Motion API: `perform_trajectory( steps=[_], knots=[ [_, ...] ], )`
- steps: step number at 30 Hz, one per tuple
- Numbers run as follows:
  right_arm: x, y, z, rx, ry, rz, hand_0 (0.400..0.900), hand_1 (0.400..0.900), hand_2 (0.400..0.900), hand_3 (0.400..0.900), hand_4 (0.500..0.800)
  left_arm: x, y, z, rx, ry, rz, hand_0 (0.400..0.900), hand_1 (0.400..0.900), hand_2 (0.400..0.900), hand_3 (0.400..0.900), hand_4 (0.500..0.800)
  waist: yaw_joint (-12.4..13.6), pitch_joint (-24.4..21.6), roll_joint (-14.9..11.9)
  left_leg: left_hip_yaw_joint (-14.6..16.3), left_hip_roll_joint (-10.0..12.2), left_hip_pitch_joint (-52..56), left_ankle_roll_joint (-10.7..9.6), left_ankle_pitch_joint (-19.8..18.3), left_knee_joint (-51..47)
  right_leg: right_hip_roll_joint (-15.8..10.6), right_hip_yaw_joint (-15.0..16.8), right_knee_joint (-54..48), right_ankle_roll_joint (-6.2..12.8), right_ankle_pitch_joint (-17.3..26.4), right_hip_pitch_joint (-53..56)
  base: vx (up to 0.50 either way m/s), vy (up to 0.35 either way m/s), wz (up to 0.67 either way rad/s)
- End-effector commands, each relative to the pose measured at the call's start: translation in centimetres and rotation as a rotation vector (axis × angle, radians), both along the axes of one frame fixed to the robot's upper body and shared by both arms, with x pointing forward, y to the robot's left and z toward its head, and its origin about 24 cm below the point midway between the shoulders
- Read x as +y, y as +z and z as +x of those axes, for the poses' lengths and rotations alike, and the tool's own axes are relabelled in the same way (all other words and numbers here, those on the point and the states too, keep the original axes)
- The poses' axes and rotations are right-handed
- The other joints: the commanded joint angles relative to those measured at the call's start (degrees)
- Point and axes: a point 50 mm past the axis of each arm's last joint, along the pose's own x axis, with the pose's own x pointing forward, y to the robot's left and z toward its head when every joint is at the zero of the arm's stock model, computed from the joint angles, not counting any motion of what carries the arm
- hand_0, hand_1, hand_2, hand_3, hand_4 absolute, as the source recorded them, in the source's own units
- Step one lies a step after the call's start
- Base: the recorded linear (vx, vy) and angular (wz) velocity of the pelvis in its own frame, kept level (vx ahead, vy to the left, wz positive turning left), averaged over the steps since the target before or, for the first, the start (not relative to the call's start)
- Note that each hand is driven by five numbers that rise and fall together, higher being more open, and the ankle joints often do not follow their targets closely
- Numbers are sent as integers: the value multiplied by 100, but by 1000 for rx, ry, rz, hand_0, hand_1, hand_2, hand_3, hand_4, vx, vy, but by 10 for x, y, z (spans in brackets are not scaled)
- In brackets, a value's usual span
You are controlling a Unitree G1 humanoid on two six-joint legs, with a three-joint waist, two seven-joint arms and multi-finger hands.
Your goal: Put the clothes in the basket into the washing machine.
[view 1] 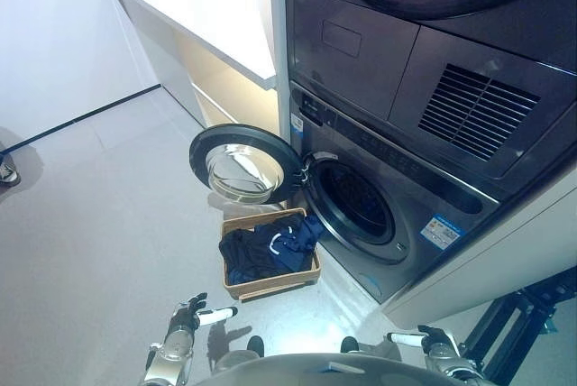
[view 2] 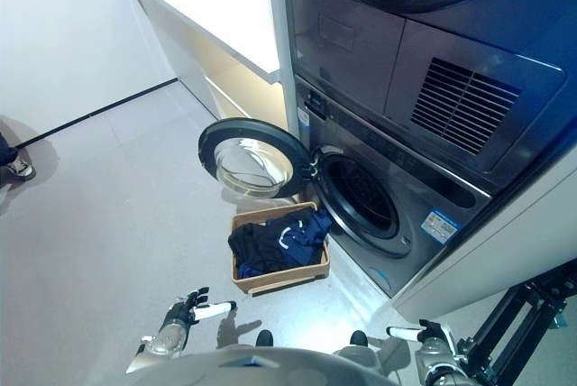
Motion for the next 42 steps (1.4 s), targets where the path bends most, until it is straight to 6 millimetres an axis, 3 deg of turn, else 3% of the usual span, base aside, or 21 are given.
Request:
perform_trajectory(
  steps=[1,14,22,24,31,32,34,39,42],
  knots=[
    [5,10,41,-102,63,-18,900,900,900,900,800,18,20,39,-151,16,63,900,900,900,900,800,-4,212,-170,-35,-190,9,144,-588,385,47,-126,556,65,-575,105,0,0,0],
    [4,11,42,-109,57,-24,900,900,900,900,800,16,19,37,-141,21,66,900,900,900,900,800,-17,271,-166,-18,-201,-52,150,-579,383,47,-102,553,74,-555,33,-1,0,0],
    [5,17,59,-171,61,-19,900,900,900,900,800,16,19,36,-140,14,63,900,900,900,900,800,21,448,-153,-42,-216,-237,152,-507,357,39,-121,574,90,-500,-182,-7,4,1],
    [8,23,74,-224,58,-10,900,900,900,900,800,16,20,39,-152,16,60,900,900,900,900,800,38,566,-132,-59,-236,-385,155,-480,388,19,-119,602,99,-473,-319,-89,21,2],
    [32,69,159,-490,165,13,900,900,900,900,800,7,36,61,-269,-15,39,900,900,900,900,800,204,1256,-2,-80,-392,-1197,178,-388,753,-84,-99,857,68,-332,-1082,-126,32,3],
    [32,69,160,-490,165,12,900,900,900,900,800,7,37,61,-270,-15,39,900,900,900,900,800,203,1253,-2,-79,-392,-1211,178,-390,761,-84,-98,862,68,-332,-1095,-71,45,2],
    [39,86,183,-556,202,8,900,900,900,900,800,3,43,66,-312,-27,20,900,900,900,900,800,282,1425,54,-90,-391,-1424,171,-343,799,-120,-103,894,73,-278,-1313,-97,49,4],
    [56,147,243,-745,346,-95,900,900,900,900,800,-4,62,77,-420,-93,-2,900,900,900,900,800,508,1914,181,-115,-413,-2162,169,-278,1096,-217,-71,1149,77,-193,-2021,-149,65,5],
    [58,201,276,-886,475,-261,900,900,900,900,800,-9,70,82,-473,-116,1,900,900,900,900,800,591,2158,217,-85,-504,-2700,192,-354,1533,-310,-2,1410,53,-202,-2472,-91,85,1]
  ],
)
